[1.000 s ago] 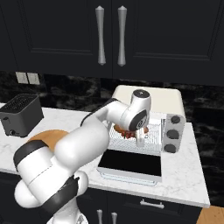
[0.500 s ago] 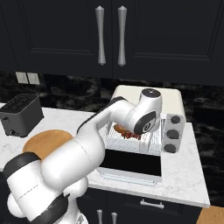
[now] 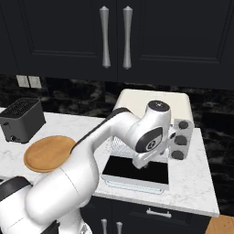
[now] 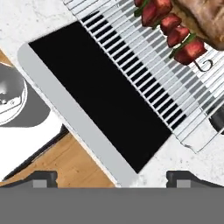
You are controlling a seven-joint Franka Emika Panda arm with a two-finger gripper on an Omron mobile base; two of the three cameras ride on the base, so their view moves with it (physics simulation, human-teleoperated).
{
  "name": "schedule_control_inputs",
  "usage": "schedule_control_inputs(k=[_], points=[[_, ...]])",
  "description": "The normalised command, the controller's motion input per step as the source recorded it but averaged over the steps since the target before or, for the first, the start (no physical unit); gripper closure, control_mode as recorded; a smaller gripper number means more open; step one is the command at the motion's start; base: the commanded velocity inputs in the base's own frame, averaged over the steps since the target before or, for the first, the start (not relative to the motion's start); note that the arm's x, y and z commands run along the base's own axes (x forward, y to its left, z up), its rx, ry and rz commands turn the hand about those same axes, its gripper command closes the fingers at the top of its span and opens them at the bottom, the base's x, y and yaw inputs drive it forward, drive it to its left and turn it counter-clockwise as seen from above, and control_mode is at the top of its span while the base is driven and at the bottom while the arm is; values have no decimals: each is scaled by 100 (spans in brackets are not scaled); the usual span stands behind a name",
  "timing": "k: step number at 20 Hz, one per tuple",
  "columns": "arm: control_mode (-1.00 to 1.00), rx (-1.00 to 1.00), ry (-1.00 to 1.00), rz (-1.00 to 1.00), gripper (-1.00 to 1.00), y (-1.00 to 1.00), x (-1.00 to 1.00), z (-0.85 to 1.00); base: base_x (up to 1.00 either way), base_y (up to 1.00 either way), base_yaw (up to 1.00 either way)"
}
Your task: Pick up the kebab skewer and baguette bread, and place them inside the toaster oven. Close the toaster oven door and start by setting the timer.
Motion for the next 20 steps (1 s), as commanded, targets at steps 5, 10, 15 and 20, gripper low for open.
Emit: schedule_control_inputs(k=[5, 10, 15, 20], points=[[-100, 17, -2, -63, -100, 9, -12, 10, 0, 0, 0], [-100, 21, -9, -55, -100, 19, -1, 8, 0, 0, 0], [-100, 23, -24, -40, -100, 23, -4, 13, 0, 0, 0], [-100, 13, -39, -16, -100, 7, -8, 6, 0, 0, 0]])
